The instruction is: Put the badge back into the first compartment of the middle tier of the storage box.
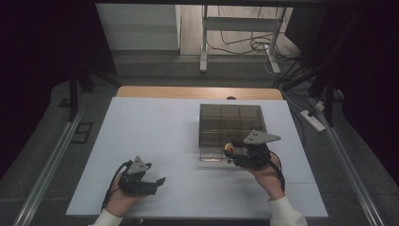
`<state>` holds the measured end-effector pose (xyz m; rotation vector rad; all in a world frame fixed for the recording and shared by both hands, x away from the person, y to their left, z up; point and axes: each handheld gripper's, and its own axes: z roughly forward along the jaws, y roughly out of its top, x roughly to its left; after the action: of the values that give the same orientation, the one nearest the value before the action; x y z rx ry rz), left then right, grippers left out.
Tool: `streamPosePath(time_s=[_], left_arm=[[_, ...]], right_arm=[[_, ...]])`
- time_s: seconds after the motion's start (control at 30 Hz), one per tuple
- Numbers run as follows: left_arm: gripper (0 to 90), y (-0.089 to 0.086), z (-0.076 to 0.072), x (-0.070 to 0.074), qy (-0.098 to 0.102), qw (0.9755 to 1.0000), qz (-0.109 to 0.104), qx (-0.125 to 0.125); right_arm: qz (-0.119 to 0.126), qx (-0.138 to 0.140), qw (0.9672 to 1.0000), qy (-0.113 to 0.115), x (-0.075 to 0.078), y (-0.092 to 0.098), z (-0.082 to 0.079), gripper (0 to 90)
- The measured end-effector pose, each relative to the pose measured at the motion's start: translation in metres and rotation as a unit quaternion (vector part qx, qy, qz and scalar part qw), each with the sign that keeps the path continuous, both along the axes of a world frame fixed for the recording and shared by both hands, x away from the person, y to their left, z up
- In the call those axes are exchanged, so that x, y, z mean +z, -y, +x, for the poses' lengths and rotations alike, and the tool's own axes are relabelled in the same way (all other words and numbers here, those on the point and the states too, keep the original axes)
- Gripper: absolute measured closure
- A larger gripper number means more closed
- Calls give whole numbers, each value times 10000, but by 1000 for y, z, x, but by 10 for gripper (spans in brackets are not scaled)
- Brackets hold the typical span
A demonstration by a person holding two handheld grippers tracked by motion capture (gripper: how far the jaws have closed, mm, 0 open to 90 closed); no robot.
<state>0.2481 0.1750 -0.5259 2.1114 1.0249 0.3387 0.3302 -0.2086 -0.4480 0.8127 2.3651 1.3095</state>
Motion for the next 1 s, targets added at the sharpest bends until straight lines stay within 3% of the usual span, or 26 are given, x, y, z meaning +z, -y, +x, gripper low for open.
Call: streamPosePath(time_s=[1.0], left_arm=[[219,0,0,-1,10,10000,15,-13]], right_arm=[[1,149,9999,-14,-5,-25,19,477]])
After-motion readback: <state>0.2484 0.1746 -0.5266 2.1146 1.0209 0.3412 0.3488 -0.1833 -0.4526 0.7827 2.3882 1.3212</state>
